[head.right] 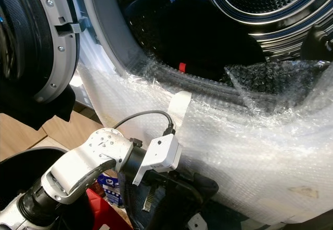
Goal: Clothes washing
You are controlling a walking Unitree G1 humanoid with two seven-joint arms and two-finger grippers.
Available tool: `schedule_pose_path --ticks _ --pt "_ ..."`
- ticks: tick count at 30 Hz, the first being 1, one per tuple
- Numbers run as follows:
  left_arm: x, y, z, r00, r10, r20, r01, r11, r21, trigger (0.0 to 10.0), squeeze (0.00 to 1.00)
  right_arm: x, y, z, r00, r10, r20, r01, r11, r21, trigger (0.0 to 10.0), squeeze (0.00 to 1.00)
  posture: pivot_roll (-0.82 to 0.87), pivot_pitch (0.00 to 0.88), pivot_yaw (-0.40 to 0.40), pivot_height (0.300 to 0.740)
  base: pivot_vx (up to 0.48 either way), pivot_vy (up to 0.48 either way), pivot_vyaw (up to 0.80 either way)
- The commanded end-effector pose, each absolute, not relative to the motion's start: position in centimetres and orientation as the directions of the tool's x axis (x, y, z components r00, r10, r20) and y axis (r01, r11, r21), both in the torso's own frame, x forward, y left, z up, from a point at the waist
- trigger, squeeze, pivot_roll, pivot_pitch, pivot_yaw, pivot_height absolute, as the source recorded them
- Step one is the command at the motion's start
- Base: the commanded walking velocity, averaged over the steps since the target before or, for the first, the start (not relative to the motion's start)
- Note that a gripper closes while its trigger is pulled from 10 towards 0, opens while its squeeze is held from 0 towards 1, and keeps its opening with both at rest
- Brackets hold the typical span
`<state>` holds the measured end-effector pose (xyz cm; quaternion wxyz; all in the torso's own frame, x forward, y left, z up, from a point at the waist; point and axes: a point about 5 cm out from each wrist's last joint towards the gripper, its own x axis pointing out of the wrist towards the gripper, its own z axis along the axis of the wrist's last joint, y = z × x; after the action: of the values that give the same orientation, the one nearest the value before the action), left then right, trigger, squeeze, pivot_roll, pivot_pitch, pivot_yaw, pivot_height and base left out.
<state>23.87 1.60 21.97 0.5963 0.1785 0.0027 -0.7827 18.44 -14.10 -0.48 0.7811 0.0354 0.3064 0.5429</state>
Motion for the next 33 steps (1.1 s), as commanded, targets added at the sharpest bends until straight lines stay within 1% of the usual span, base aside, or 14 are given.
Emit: schedule_pose_path --ticks 1,5,7,9,10,14,17,20,21,22,23,27,30,33 --pt "24.1 1.3 23.4 -0.224 -0.938 -0.264 0.913 -0.297 0.279 0.0 0.0 19.2 -13.6 -0.1 0.258 0.87 -0.421 -0.829 0.423 0.367 10.0 0.0 0.05 0.0 0.026 0.74 0.0 0.0 0.0" --pt "24.4 1.0 23.9 -0.217 -0.942 -0.255 0.911 -0.29 0.294 0.0 0.0 20.0 -13.2 0.3 0.283 0.87 -0.403 -0.82 0.437 0.368 10.0 0.0 0.05 0.0 0.031 0.74 0.0 0.0 0.0" --pt "24.9 1.0 24.1 -0.196 -0.948 -0.25 0.912 -0.27 0.309 0.0 0.0 20.2 -12.7 0.1 0.286 0.86 -0.423 -0.821 0.447 0.355 10.0 0.0 0.04 0.0 0.037 0.74 0.0 0.0 0.0" --pt "25.1 1.0 24.1 -0.188 -0.95 -0.251 0.912 -0.263 0.315 0.0 0.0 20.7 -12.4 0.2 0.326 0.853 -0.406 -0.805 0.476 0.354 10.0 0.0 0.04 0.0 0.038 0.74 0.0 0.0 0.0" --pt "25.3 1.0 24.3 -0.186 -0.95 -0.25 0.91 -0.262 0.322 0.0 0.0 21.2 -11.9 0.6 0.368 0.856 -0.363 -0.787 0.495 0.369 10.0 0.0 0.04 0.0 0.04 0.74 0.0 0.0 0.0" --pt "25.2 0.6 24.8 -0.199 -0.95 -0.239 0.902 -0.273 0.334 0.0 0.0 21.2 -11.2 1.0 0.376 0.87 -0.318 -0.781 0.483 0.397 10.0 0.0 0.04 0.0 0.044 0.74 0.0 0.0 0.0" --pt "25.2 0.3 25.0 -0.208 -0.952 -0.226 0.9 -0.276 0.336 0.0 0.0 21.2 -10.9 1.0 0.377 0.871 -0.315 -0.777 0.482 0.404 10.0 0.0 0.04 0.0 0.046 0.74 0.0 0.0 0.0" --pt "25.4 0.1 24.9 -0.203 -0.953 -0.224 0.901 -0.271 0.34 0.0 0.0 21.5 -10.2 0.4 0.401 0.851 -0.34 -0.742 0.519 0.423 10.0 0.0 0.04 0.0 0.046 0.74 0.0 0.0 0.0" --pt "25.4 0.1 24.9 -0.203 -0.953 -0.224 0.901 -0.271 0.34 0.0 0.0 21.5 -10.2 0.4 0.401 0.851 -0.34 -0.742 0.519 0.423 10.0 0.0 0.04 0.0 0.046 0.74 0.0 0.0 0.0" --pt "25.4 0.1 24.9 -0.203 -0.953 -0.224 0.901 -0.272 0.339 0.0 0.0 21.4 -9.9 0.3 0.4 0.851 -0.341 -0.739 0.519 0.43 7.9 0.0 0.04 0.0 0.046 0.74 0.0 0.0 0.0" --pt "25.4 0.2 24.8 -0.202 -0.954 -0.221 0.903 -0.269 0.335 0.0 0.0 21.3 -9.7 0.1 0.397 0.85 -0.347 -0.736 0.52 0.432 0.0 0.0 0.05 0.0 0.047 0.74 0.0 0.0 0.0" --pt "25.6 0.3 24.8 -0.195 -0.955 -0.222 0.906 -0.262 0.332 0.0 0.0 21.6 -9.2 -0.2 0.396 0.838 -0.375 -0.731 0.535 0.424 0.0 0.0 0.04 0.0 0.051 0.74 0.0 0.0 0.0" --pt "25.7 0.2 24.7 -0.19 -0.956 -0.222 0.907 -0.258 0.332 0.0 0.0 22.1 -9.0 -0.6 0.406 0.811 -0.422 -0.723 0.567 0.395 0.0 0.0 0.05 0.0 0.047 0.74 0.0 0.0 0.0" --pt "25.8 0.4 24.9 -0.182 -0.959 -0.218 0.909 -0.249 0.334 0.0 0.0 22.8 -8.4 -0.2 0.428 0.814 -0.394 -0.715 0.571 0.403 0.0 0.0 0.06 0.0 0.042 0.74 0.0 0.0 0.0"
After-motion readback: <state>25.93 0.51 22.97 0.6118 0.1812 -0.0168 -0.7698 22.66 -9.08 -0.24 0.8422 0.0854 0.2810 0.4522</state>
